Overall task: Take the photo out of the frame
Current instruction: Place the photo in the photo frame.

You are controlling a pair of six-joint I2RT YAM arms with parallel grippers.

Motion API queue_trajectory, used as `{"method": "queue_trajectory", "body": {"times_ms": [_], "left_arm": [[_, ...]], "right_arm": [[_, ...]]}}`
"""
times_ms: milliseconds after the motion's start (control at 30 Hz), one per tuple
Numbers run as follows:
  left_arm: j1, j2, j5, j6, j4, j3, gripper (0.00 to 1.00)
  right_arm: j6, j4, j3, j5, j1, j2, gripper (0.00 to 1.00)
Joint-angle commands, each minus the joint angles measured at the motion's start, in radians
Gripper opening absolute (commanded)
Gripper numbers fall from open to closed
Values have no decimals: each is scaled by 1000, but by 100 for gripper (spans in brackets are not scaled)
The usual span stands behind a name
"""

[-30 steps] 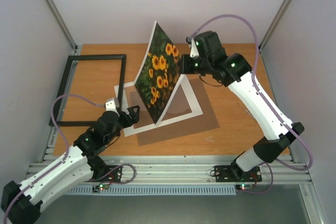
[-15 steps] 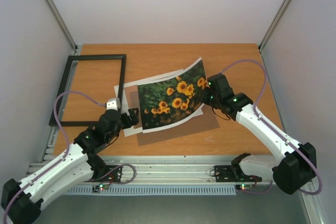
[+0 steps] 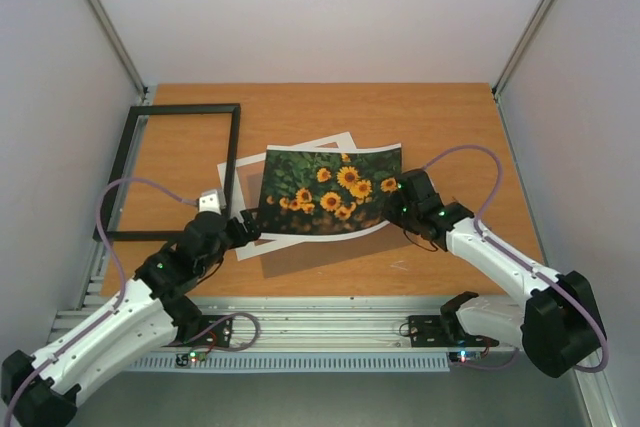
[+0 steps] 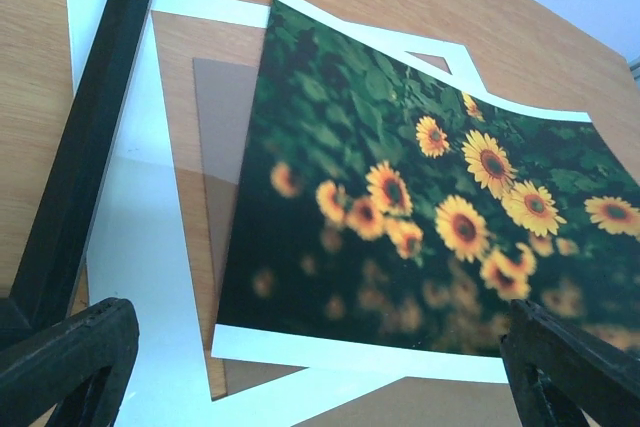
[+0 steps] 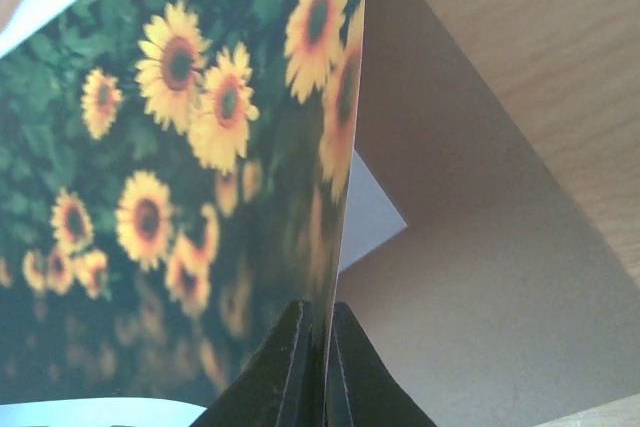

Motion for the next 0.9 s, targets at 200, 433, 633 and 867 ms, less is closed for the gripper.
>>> {"method": "queue_trajectory", "body": {"times_ms": [200,433,633,867], "left_arm": [[5,-120,-34,-1,-119,30,99],[5,-209,-18,-2,-215,69,99],[4,-324,-44,-1,-361,126,99],[4,-459,-79,32,-522,240,99]], "right_arm": [[-34,92,-69,-84,-72,45,9],[-97,55,-59,-166,-152,61,28],[-152,-60,-46,-129,-200,-27,63],[-267,-259,36,-95,-241,-192,78]]}}
